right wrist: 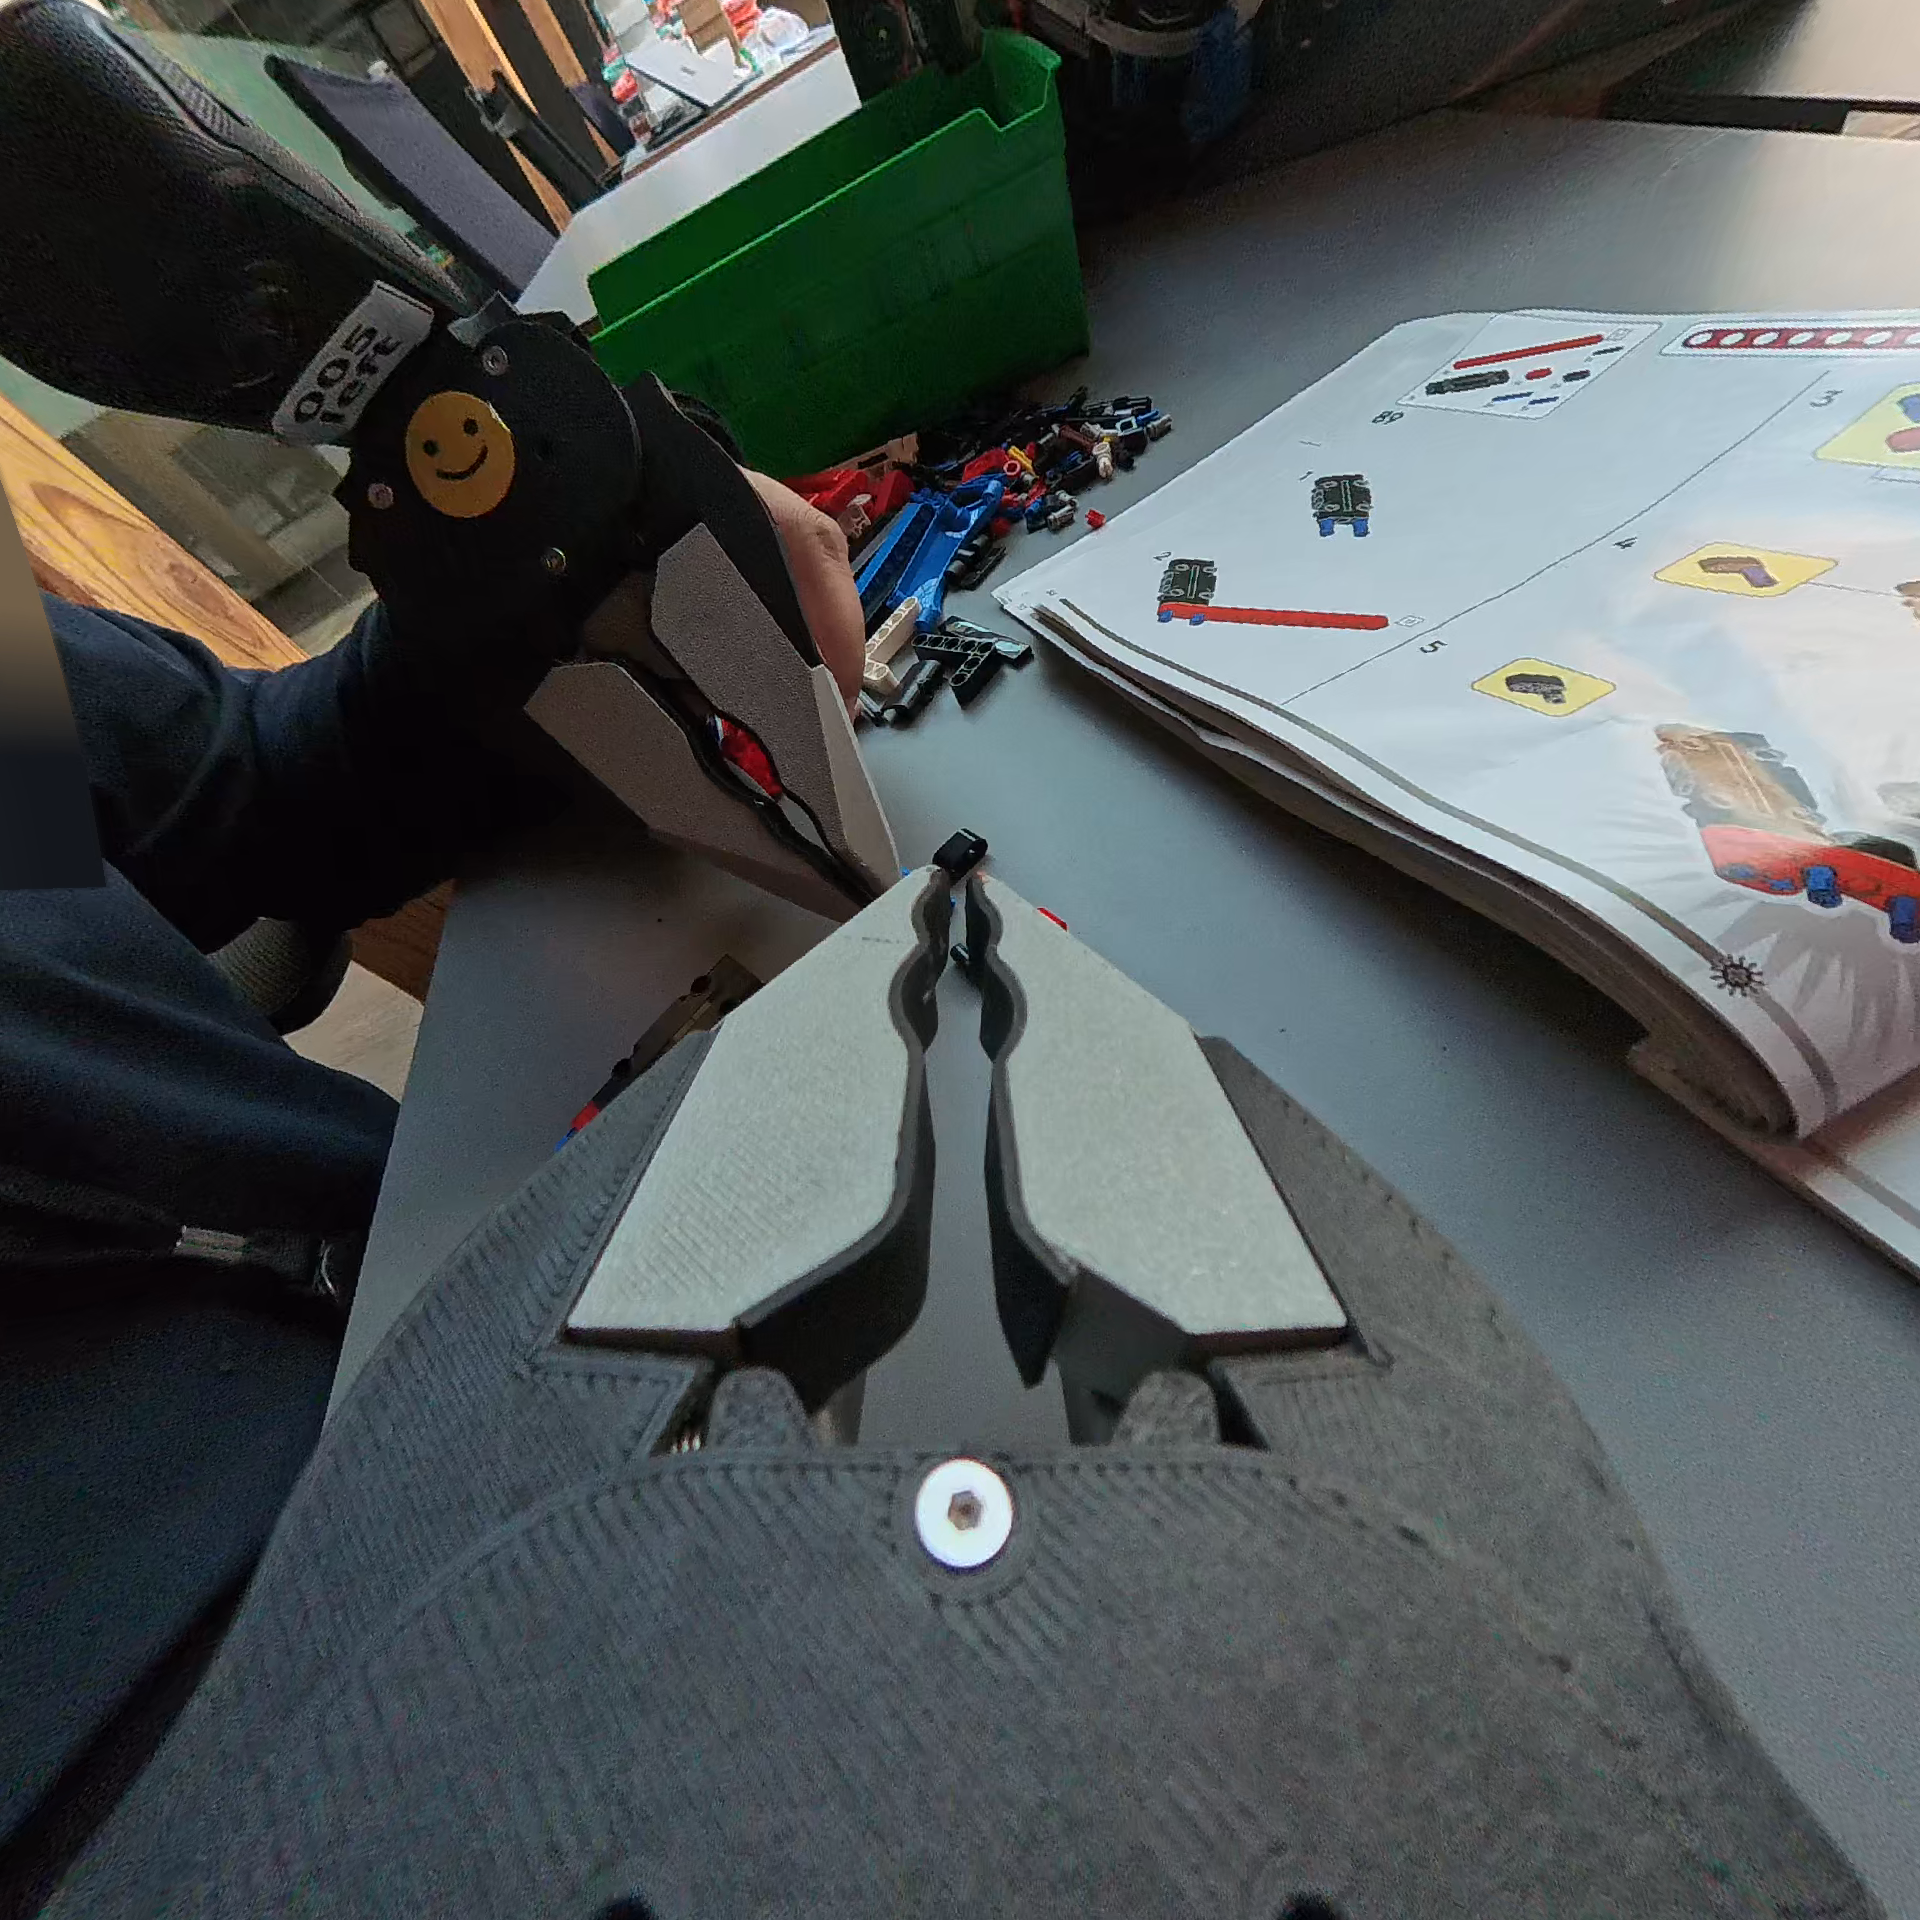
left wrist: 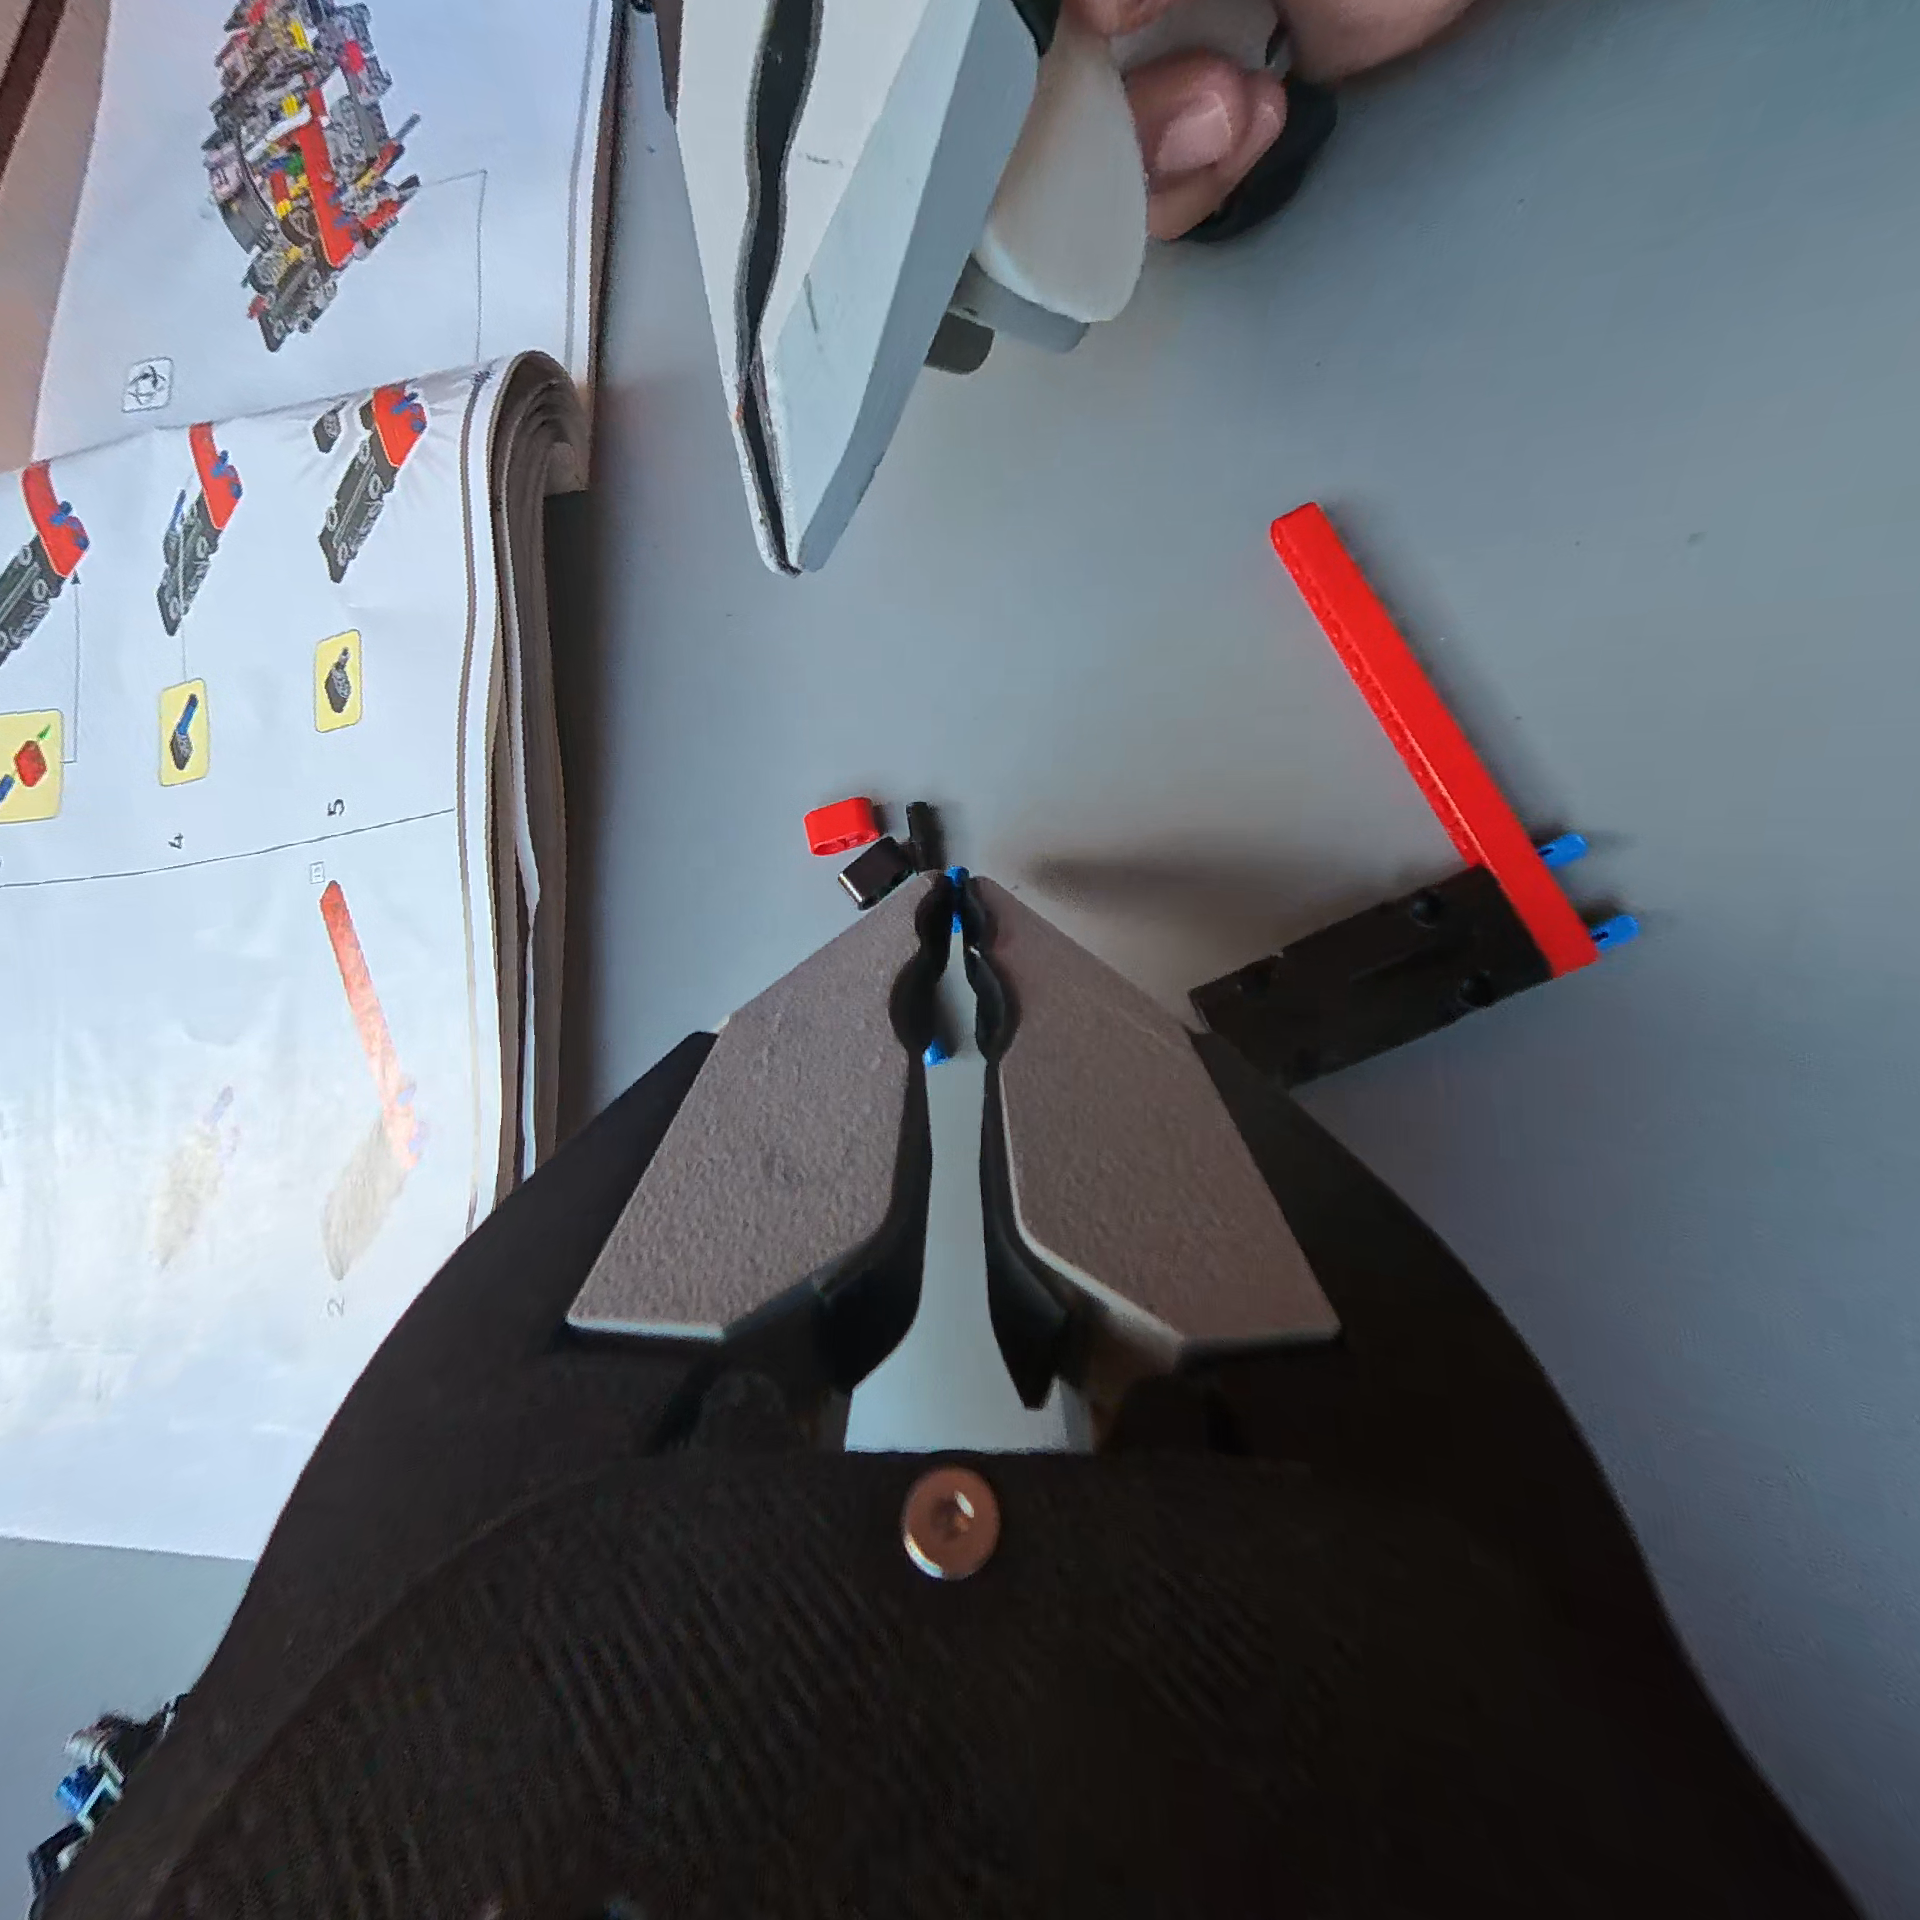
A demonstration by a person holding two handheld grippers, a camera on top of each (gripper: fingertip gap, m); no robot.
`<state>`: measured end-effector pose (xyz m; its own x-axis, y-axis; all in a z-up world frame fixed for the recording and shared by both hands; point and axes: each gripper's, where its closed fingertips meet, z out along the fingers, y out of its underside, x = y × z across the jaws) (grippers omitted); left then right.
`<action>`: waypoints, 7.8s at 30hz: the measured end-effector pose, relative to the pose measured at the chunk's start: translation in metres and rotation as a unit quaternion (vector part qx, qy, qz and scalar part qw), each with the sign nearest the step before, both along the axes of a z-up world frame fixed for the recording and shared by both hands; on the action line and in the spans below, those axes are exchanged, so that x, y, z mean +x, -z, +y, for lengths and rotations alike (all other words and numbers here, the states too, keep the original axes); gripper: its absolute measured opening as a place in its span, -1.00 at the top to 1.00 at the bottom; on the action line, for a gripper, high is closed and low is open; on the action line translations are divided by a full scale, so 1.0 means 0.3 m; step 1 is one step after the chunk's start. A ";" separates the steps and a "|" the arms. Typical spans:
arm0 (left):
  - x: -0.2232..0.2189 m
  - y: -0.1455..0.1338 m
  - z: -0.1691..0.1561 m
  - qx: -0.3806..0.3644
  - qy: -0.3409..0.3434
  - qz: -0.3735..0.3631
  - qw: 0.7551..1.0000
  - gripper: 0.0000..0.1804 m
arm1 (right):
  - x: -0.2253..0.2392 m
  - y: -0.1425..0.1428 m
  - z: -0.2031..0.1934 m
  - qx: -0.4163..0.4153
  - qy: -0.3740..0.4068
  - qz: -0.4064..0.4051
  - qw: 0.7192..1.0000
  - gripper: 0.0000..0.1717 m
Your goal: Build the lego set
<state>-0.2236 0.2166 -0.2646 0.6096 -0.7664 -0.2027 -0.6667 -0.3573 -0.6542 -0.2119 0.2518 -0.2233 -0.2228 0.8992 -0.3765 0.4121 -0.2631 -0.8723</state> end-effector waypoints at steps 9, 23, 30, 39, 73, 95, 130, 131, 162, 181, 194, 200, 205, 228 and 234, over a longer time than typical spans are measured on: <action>0.002 -0.004 0.001 0.003 -0.001 0.000 1.000 1.00 | 0.000 0.001 0.001 -0.006 -0.002 -0.002 1.000 1.00; 0.026 0.000 -0.004 0.002 0.013 -0.005 1.000 1.00 | -0.001 0.005 -0.006 0.006 -0.004 -0.004 1.000 1.00; 0.024 0.010 -0.006 -0.001 0.013 0.001 1.000 1.00 | -0.002 0.010 -0.010 0.012 -0.006 -0.007 1.000 1.00; 0.025 0.019 -0.009 -0.006 0.015 0.004 1.000 1.00 | -0.002 0.009 -0.010 0.011 -0.006 -0.007 1.000 1.00; -0.085 -0.020 0.070 0.011 -0.081 -0.040 0.996 1.00 | -0.048 0.096 0.002 0.158 -0.038 -0.069 0.984 0.82; -0.123 -0.041 0.075 0.018 -0.102 -0.040 0.994 1.00 | -0.088 0.183 -0.027 0.224 -0.186 -0.122 0.949 0.84; -0.075 -0.022 0.065 0.017 -0.073 -0.036 0.997 1.00 | 0.046 0.187 -0.080 0.248 -0.168 -0.111 0.948 0.76; -0.076 -0.022 0.066 0.018 -0.074 -0.037 0.996 1.00 | 0.047 0.187 -0.078 0.248 -0.168 -0.111 0.947 0.75; -0.018 -0.184 0.076 0.153 -0.027 -0.085 0.984 1.00 | 0.023 0.013 -0.043 0.165 -0.122 0.004 0.979 0.90; 0.058 -0.250 0.032 0.226 0.035 -0.086 0.970 1.00 | -0.005 -0.106 -0.093 0.040 -0.129 0.086 0.987 0.95; 0.066 -0.261 0.026 0.223 0.037 -0.104 0.969 1.00 | 0.000 -0.115 -0.094 0.042 -0.130 0.093 0.986 1.00; 0.064 -0.256 0.029 0.211 0.031 -0.113 0.970 1.00 | -0.002 -0.110 -0.092 0.052 -0.127 0.089 0.987 1.00; 0.063 -0.253 0.031 0.210 0.030 -0.110 0.971 1.00 | -0.002 -0.106 -0.091 0.051 -0.127 0.087 0.987 1.00; 0.073 -0.273 0.021 0.210 0.036 -0.127 0.969 1.00 | 0.005 -0.120 -0.107 0.060 -0.137 0.102 0.983 0.95; 0.079 -0.272 0.018 0.208 0.039 -0.128 0.969 1.00 | 0.002 -0.112 -0.111 0.066 -0.138 0.097 0.983 0.95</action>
